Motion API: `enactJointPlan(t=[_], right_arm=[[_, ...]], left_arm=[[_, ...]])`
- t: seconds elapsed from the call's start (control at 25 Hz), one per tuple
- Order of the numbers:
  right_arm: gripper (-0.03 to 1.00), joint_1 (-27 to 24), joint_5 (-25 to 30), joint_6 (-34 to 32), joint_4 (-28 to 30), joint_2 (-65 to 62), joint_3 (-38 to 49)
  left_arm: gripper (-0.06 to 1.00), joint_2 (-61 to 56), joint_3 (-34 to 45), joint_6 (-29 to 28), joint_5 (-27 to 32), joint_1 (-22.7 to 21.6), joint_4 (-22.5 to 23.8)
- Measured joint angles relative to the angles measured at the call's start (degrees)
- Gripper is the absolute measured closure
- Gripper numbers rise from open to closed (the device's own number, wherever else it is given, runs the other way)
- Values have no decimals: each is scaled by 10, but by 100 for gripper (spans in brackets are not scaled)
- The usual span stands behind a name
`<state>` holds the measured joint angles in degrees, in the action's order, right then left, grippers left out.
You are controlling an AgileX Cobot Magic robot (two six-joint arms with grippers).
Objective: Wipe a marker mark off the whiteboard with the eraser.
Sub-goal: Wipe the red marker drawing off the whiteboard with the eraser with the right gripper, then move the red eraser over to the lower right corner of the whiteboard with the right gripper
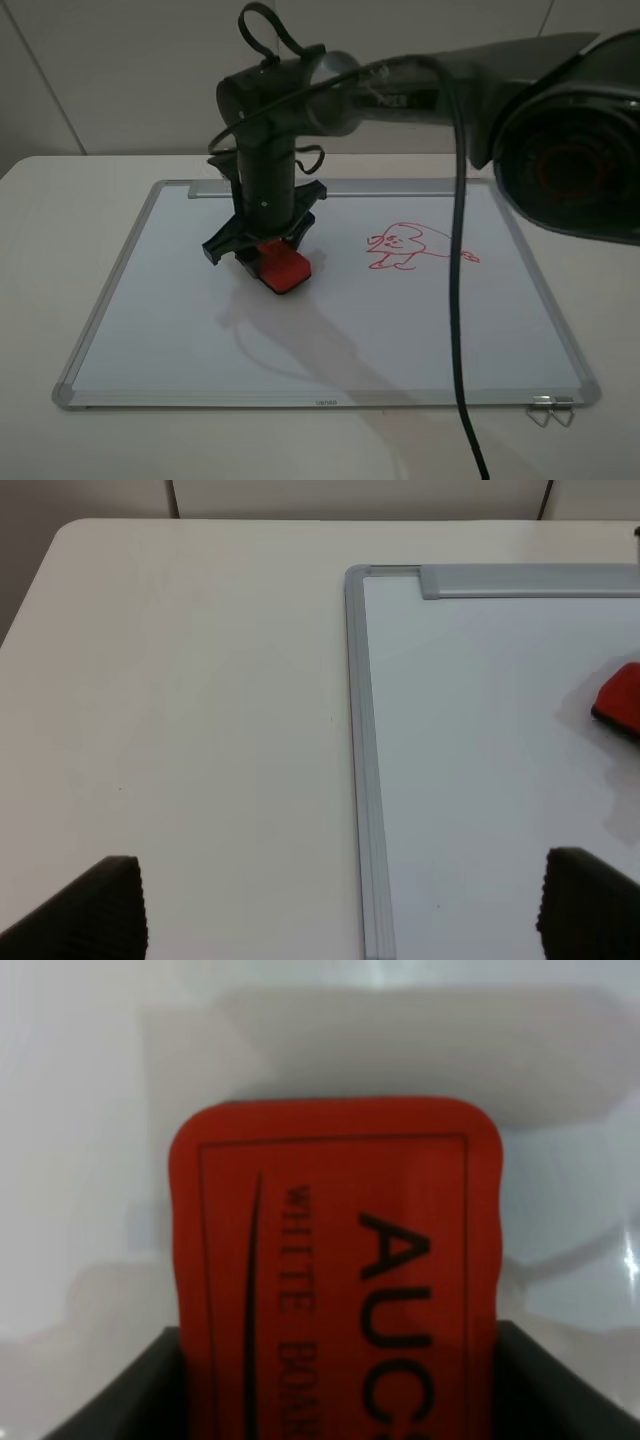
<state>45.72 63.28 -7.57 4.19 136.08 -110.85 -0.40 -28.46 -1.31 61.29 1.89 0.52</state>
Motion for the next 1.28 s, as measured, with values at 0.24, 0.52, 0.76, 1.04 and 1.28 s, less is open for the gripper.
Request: enactJointPlan(t=[0.24,0.52,0.76,1.04,1.28], right_arm=[[48,-22,19,-12,-4,-47,1],[48,-72,-3,-25,-8,-129,100],[48,-146,-66,-37,-8,-224,255],[48,-244,-126,-51,-8,-344,437],[48,-315,-167,-53,-7,-424,557]], left_arm=[[16,0,0,0,0,0,0],[16,0,0,0,0,0,0],[16,0,0,0,0,0,0],[16,0,0,0,0,0,0],[16,0,0,0,0,0,0]])
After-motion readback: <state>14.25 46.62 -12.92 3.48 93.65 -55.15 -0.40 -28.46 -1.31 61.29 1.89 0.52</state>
